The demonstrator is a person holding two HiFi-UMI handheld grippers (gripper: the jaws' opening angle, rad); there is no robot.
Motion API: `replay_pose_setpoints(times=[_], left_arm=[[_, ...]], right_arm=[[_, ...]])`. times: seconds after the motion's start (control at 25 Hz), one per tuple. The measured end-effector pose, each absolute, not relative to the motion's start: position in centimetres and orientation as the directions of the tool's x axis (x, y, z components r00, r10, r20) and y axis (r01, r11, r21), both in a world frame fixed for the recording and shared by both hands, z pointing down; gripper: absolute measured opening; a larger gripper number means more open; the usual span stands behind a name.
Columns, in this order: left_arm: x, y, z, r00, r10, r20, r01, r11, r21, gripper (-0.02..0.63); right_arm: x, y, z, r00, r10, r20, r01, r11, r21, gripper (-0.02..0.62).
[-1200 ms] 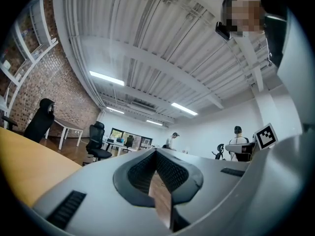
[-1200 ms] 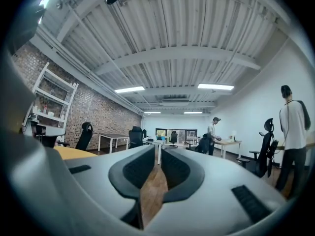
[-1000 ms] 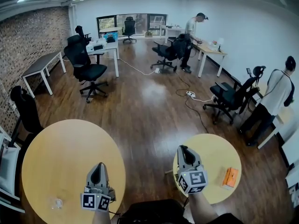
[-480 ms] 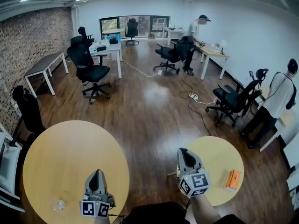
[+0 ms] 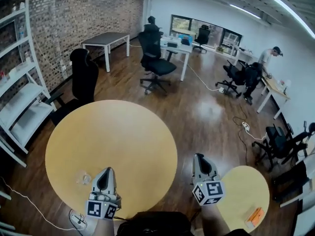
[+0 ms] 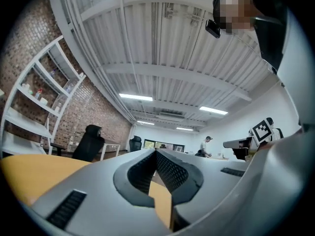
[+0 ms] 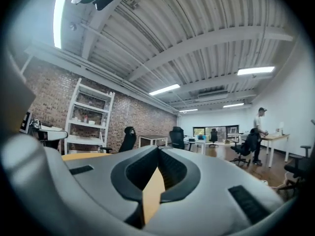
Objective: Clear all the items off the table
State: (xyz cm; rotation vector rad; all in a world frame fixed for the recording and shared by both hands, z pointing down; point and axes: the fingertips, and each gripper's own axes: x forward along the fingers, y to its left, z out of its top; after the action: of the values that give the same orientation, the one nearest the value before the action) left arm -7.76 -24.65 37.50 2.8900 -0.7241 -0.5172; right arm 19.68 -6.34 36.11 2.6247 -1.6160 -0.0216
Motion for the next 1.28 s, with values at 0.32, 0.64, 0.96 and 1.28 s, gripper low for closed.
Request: replay_pose_setpoints(times=[0.32, 0.64, 0.96, 1.28], left_arm=[[-24.1, -29.1, 38.3, 0.646, -0.723, -0.246, -0.694, -0.69, 0.205, 0.0], [-29.8, -28.9, 40.2, 0.525, -0.832, -0.181, -0.809, -0.553, 0.199, 0.0], [-30.2, -28.2, 41.6, 0.457, -0.884, -0.096, -0.867, -0.467, 0.174, 0.0], [-30.0, -28.3, 45.0, 0.36, -0.933, 0.0, -0.92, -0.356, 0.162, 0.0]], right_arm=[[6.1, -20.5, 37.8, 0.109, -0.991, 0.081, -0.992, -0.102, 0.079, 0.005], [0.8, -25.5, 39.4, -0.065, -0.988, 0.142, -0.994, 0.076, 0.074, 0.005], [-1.0, -28.4, 41.3, -0.177, -0.97, 0.164, -0.983, 0.183, 0.02, 0.005], [-0.4, -29.5, 43.8, -0.249, -0.945, 0.21, -0.968, 0.251, -0.022, 0.005]])
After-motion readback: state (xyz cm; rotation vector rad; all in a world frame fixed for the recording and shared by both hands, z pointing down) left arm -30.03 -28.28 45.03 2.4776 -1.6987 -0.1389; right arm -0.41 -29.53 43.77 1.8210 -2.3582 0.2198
